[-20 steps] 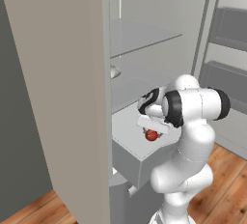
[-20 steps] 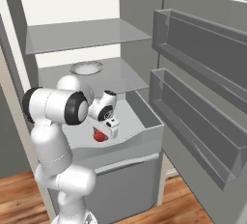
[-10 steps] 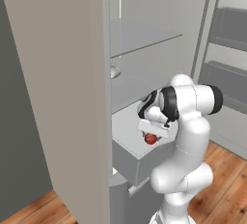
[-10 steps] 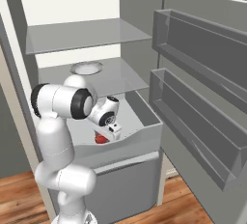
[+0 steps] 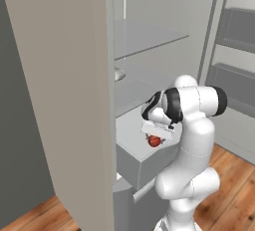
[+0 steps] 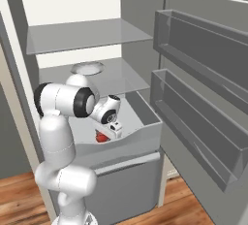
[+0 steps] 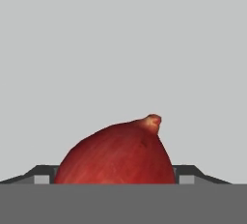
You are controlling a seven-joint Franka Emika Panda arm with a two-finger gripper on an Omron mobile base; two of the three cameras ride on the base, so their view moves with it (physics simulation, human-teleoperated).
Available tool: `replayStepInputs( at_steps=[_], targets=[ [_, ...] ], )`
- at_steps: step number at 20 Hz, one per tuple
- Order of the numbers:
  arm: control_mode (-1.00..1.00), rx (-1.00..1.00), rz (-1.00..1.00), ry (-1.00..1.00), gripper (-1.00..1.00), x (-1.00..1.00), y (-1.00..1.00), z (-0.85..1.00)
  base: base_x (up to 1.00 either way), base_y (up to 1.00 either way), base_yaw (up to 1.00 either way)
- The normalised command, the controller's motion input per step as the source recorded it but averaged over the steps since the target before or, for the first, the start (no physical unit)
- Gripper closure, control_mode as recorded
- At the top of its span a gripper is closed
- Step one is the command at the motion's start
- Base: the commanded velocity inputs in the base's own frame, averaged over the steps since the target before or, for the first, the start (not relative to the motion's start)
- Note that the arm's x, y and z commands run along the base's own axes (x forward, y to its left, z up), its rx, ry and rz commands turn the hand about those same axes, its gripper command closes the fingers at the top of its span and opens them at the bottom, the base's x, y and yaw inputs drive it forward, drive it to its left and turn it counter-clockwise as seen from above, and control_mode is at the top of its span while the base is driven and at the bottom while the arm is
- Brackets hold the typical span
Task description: Place the onion and lemon inside the fridge drawer. Close the drawer after placing the vegetables.
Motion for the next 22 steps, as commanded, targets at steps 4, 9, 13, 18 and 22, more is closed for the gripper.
replayStepInputs(
  at_steps=[4, 9, 13, 18, 22],
  targets=[
    [-1.00, 0.00, 0.00, 0.01, 1.00, -0.57, -0.58, -0.42, 0.00, 0.00, 0.00],
    [-1.00, 0.01, 0.00, 0.00, 1.00, -0.70, -0.72, -0.44, 0.00, 0.00, 0.00],
    [-1.00, 0.00, 0.00, 0.02, 1.00, -0.12, -0.46, -0.15, 0.00, 0.00, 0.00],
    [-1.00, 0.00, 0.00, 0.09, 1.00, 0.85, 0.00, 0.03, 0.00, 0.00, 0.00],
    [-1.00, 0.00, 0.00, -0.01, 1.00, 0.25, -0.10, -0.22, 0.00, 0.00, 0.00]
  ],
)
